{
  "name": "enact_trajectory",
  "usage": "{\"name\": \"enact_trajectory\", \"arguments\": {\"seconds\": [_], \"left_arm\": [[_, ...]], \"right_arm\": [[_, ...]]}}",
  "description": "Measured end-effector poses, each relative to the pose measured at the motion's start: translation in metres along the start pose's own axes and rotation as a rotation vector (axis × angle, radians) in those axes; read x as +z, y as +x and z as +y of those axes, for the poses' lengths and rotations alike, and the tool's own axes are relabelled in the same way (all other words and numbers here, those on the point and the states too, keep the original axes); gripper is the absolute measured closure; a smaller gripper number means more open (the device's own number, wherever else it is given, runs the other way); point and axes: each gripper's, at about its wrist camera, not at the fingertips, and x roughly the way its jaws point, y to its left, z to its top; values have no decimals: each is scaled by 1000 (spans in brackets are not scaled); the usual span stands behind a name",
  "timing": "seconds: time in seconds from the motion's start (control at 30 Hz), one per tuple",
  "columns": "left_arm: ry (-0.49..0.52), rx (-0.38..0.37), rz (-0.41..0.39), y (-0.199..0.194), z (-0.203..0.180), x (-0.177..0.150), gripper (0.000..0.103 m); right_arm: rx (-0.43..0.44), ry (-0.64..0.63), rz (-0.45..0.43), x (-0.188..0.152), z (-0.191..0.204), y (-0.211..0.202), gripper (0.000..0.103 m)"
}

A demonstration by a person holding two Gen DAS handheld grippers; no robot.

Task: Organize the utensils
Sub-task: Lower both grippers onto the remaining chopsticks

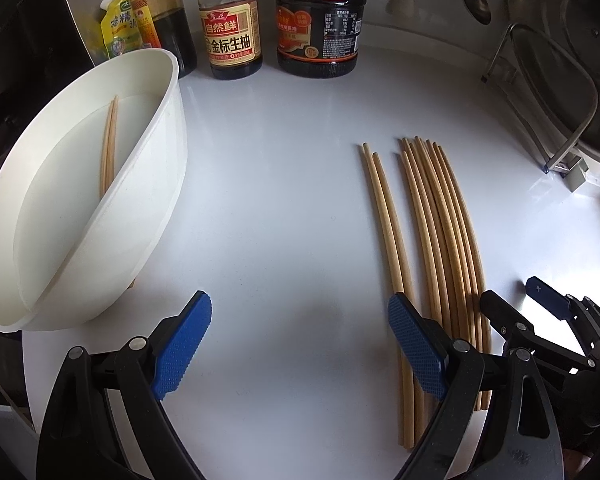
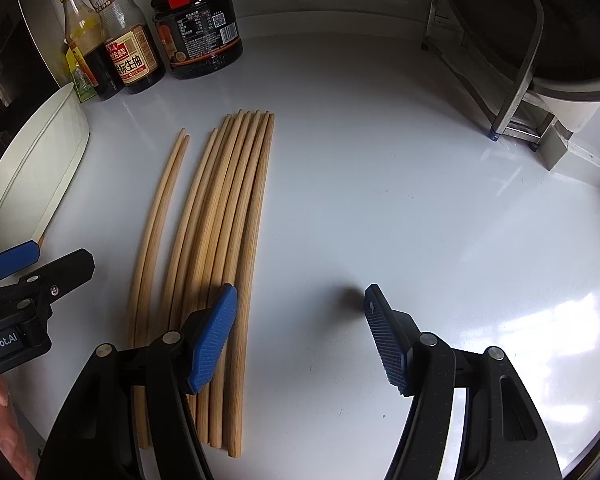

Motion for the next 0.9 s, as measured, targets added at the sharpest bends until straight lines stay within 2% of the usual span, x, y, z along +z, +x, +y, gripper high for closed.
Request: {"name": "enact_trajectory", "arguments": {"seconds": [0.27, 0.67, 0.9], "left_arm": [[0, 7, -4, -1, 2, 1, 15], [7, 9, -5, 1, -1, 1, 15], [13, -8, 4, 7, -10, 0, 15]], "right_arm": [[-43, -30, -8, 0, 1, 3, 40], [-74, -10, -5, 1, -25, 3, 40], [-41, -14, -33, 2, -21, -4, 40]]}}
